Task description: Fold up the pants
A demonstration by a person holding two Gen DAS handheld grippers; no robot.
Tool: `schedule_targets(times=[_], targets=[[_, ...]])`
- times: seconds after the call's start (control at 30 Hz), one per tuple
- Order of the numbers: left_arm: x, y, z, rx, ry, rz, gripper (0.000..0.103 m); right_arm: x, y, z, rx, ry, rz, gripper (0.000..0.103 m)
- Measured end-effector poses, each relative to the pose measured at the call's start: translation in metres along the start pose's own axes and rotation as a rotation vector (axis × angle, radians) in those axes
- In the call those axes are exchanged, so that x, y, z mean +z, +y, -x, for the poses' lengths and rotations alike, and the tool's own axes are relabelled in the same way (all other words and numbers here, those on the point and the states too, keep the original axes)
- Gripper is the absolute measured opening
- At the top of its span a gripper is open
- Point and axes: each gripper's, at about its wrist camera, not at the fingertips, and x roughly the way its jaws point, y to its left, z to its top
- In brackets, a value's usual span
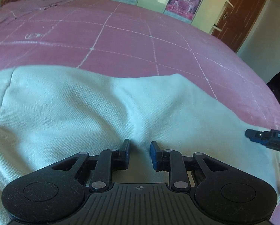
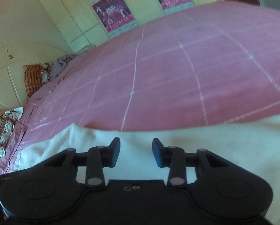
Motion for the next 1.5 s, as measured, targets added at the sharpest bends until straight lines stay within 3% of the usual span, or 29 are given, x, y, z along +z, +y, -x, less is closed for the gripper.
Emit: schedule_targets(times=[0.03, 0.1, 0.13, 0.17, 0.23, 0.33, 0.53, 0.63, 0.77, 0.83, 0.87, 0.9, 0.93, 0.97, 1.0, 1.07, 1.13, 1.17, 1.23, 1.27, 1.3, 1.4, 1.47, 1.5], targets=[[0.000, 0.005, 0.004, -0.013, 0.006, 0.033, 0.024, -0.007, -0.005, -0.011, -0.031, 0.033, -0.004, 0.028], [0.004, 0.001, 0.022, 0.009, -0.026, 0.025, 0.024, -0.007, -0.015, -0.005, -0.004, 0.012, -0.030, 0.025], [0.006, -0.005, 0.028, 0.010, -0.056, -0.010, 0.024, -0.004, -0.017, 0.004, -0.009, 0.005, -0.044, 0.031], [0.009, -0.009, 0.029, 0.010, -0.069, -0.027, 0.024, -0.002, -0.017, 0.013, -0.023, -0.027, -0.036, 0.045], [0.014, -0.013, 0.029, 0.014, -0.105, -0.027, 0.025, 0.002, -0.011, 0.024, -0.014, -0.082, -0.009, 0.045], [0.017, -0.005, 0.031, 0.053, -0.138, 0.008, 0.024, 0.008, 0.006, 0.017, 0.077, -0.078, 0.016, 0.044], [0.009, 0.049, 0.081, 0.245, -0.290, 0.069, 0.024, 0.016, 0.060, -0.010, 0.144, -0.061, 0.134, 0.044], [0.024, 0.068, 0.081, 0.233, -0.270, 0.063, 0.024, 0.016, 0.085, -0.029, 0.177, -0.041, 0.161, 0.044], [0.041, 0.080, 0.042, 0.125, -0.183, 0.069, 0.024, 0.009, 0.131, -0.057, 0.250, -0.010, 0.197, 0.042], [0.034, 0.087, 0.023, 0.170, -0.146, 0.050, 0.024, 0.002, 0.153, -0.069, 0.296, 0.017, 0.229, 0.042], [0.028, 0.095, 0.017, 0.176, -0.136, 0.049, 0.019, 0.000, 0.163, -0.076, 0.320, 0.036, 0.245, 0.041], [0.021, 0.103, 0.017, 0.182, -0.154, 0.064, 0.004, -0.003, 0.168, -0.084, 0.335, 0.060, 0.256, 0.040], [0.016, 0.108, 0.020, 0.181, -0.167, 0.071, 0.004, -0.005, 0.169, -0.095, 0.300, 0.096, 0.272, 0.038], [0.012, 0.112, 0.024, 0.161, -0.175, 0.082, 0.004, -0.005, 0.164, -0.105, 0.194, 0.116, 0.276, 0.015], [0.011, 0.113, 0.027, 0.154, -0.176, 0.087, 0.004, -0.003, 0.154, -0.112, 0.152, 0.125, 0.243, 0.000], [0.012, 0.109, 0.034, 0.169, -0.176, 0.077, 0.004, 0.007, 0.122, -0.113, 0.205, 0.147, 0.095, 0.000], [0.012, 0.097, 0.046, 0.187, -0.202, 0.065, 0.006, 0.009, 0.121, -0.094, 0.167, 0.097, 0.121, 0.010], [0.011, 0.090, 0.050, 0.190, -0.214, 0.053, 0.012, 0.009, 0.122, -0.082, 0.153, 0.056, 0.137, 0.029], [0.006, 0.072, 0.054, 0.169, -0.221, 0.020, 0.035, 0.008, 0.119, -0.065, 0.187, 0.021, 0.131, 0.031], [0.002, 0.059, 0.055, 0.164, -0.222, -0.016, 0.054, 0.007, 0.117, -0.060, 0.199, 0.021, 0.130, 0.031], [-0.002, 0.049, 0.054, 0.178, -0.218, -0.051, 0.063, 0.005, 0.117, -0.056, 0.203, 0.022, 0.137, 0.031], [-0.012, 0.041, 0.037, 0.199, -0.109, -0.073, 0.063, -0.005, 0.109, -0.057, 0.123, 0.061, 0.207, 0.026], [-0.018, 0.034, 0.042, 0.221, -0.120, -0.107, 0.063, -0.005, 0.090, -0.062, 0.083, 0.103, 0.180, 0.016], [-0.020, 0.031, 0.046, 0.221, -0.124, -0.113, 0.063, -0.003, 0.081, -0.056, 0.087, 0.101, 0.153, 0.019]])
